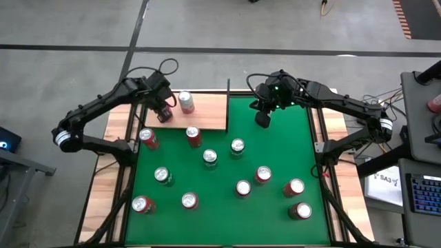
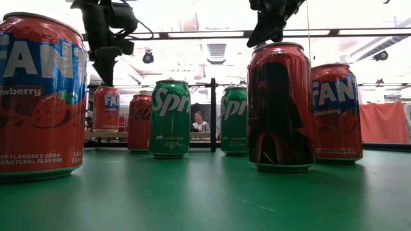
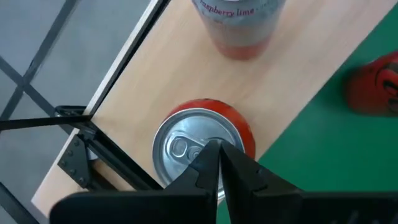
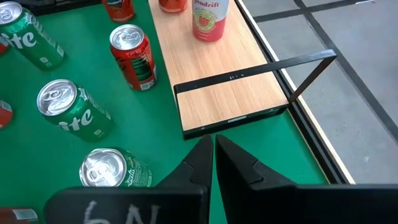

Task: Place canned beverage on shelf
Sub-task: Put the red soda can on the shelf

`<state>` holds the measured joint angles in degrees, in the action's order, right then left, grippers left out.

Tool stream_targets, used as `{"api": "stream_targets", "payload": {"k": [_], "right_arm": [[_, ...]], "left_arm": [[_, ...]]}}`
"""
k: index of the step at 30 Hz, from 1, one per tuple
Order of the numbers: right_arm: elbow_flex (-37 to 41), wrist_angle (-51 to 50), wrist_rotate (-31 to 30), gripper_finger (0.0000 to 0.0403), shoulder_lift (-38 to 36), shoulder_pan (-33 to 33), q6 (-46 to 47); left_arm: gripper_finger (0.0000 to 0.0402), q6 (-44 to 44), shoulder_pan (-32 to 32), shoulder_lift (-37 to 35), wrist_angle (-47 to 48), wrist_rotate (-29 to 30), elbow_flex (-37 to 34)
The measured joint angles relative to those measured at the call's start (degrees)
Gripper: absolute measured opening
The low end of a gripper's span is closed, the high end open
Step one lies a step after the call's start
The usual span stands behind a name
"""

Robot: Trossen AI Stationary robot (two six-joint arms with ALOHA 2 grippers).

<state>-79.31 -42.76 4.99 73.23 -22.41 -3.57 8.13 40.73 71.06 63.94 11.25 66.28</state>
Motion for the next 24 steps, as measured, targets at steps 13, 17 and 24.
{"api": "stream_targets", "payload": {"k": [13, 17, 24], "right_arm": [[0.0, -0.03, 0.0, 0.0009, 0.0, 0.0, 0.16], [0.0, -0.02, -0.02, 0.0009, 0.0, 0.0, 0.76], [0.0, -0.04, -0.02, 0.0009, 0.02, 0.02, 0.74]], "left_arm": [[0.0, 4.86, 0.0, -2.6, 5.0, 0.2, -0.3], [0.0, 3.29, 0.0, -2.66, 1.21, 0.16, -0.3], [0.0, 2.24, 0.0, -1.46, -0.64, 0.15, -0.63]]}}
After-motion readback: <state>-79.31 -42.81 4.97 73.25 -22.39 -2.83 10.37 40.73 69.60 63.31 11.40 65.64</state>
